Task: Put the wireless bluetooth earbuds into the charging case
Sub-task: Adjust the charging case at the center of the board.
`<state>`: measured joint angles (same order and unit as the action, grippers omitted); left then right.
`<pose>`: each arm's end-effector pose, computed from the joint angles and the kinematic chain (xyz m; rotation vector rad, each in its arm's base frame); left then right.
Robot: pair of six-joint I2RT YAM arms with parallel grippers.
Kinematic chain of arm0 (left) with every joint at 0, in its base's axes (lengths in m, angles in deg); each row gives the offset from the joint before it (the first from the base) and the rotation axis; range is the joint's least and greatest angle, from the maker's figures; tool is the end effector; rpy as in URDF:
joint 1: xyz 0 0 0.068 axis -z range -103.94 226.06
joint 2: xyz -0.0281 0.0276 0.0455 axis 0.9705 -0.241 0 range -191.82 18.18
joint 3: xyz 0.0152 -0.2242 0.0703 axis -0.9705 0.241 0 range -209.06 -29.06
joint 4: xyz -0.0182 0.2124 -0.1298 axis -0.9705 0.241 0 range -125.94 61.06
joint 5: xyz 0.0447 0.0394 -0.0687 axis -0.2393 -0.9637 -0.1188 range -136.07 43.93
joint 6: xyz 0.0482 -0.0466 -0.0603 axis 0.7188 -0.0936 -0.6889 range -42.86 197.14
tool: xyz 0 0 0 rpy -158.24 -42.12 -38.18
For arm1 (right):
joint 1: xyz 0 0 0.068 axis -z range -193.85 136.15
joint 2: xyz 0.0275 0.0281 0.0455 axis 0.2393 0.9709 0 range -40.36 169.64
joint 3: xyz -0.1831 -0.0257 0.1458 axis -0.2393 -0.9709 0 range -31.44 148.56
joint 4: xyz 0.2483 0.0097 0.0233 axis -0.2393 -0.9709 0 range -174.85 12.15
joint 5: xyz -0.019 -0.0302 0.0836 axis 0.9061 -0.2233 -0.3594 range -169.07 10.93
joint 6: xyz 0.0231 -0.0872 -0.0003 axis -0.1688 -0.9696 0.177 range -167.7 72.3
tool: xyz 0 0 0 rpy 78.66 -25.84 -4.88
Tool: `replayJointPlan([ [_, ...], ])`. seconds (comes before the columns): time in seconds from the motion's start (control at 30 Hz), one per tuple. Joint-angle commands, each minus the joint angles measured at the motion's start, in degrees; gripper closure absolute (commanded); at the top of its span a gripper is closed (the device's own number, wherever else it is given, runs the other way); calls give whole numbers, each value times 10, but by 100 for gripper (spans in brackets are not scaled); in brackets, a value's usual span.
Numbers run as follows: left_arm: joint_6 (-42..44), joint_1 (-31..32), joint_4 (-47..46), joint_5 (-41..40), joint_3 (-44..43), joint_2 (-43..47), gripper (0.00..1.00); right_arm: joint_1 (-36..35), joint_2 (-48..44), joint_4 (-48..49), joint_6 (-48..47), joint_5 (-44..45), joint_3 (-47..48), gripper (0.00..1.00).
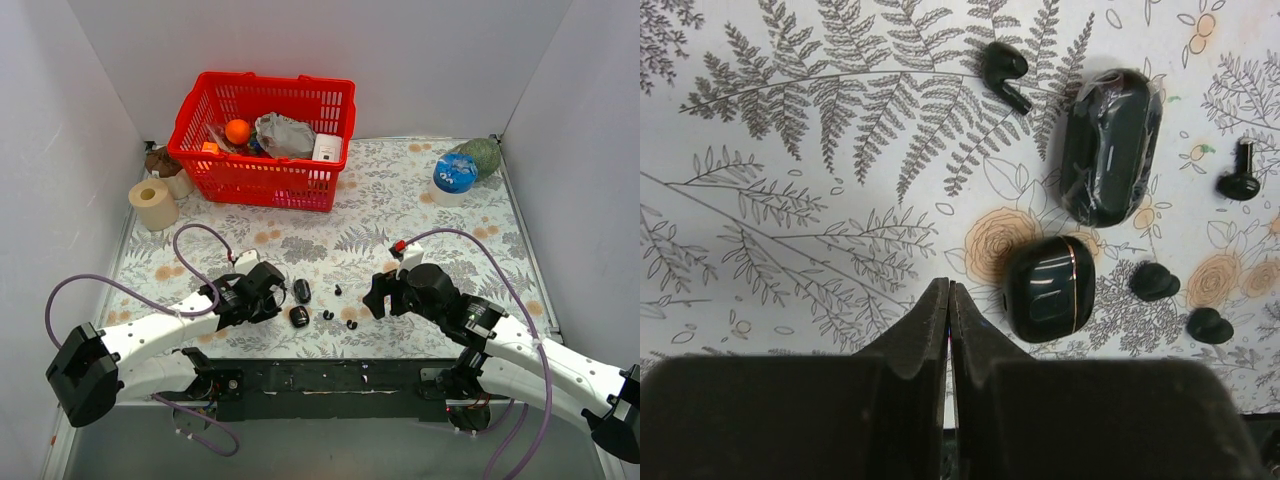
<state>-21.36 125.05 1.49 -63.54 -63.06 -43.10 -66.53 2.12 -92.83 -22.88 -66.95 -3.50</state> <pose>0.1563 -0.1427 0.1215 -1.2113 2.4057 -0.4640 0.1508 0.1701 0.1901 -0.3842 2.0954 0.6000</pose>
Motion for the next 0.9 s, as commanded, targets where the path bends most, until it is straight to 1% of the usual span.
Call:
replayJointPlan([
  [0.0, -5, 3, -74, -27, 17, -6, 100, -3, -14, -6, 13, -5, 6, 17],
  [0.13, 18, 2, -115, -27, 13, -34, 100, -3, -20, -13, 15, -3, 4, 17],
  [0.3, 25, 1, -142, -27, 13, -72, 100, -3, -12, -14, 15, -6, 7, 17],
  [0.43, 25, -1, -156, -10, 21, -94, 99, -3, -9, -15, 15, -10, 9, 17],
  [0.67, 23, 1, -185, 46, 58, -54, 99, -4, -6, -13, 15, -8, 3, 17],
  [0.87, 19, 18, -201, 67, 82, -24, 98, -3, -5, -7, 19, -10, -7, 17],
])
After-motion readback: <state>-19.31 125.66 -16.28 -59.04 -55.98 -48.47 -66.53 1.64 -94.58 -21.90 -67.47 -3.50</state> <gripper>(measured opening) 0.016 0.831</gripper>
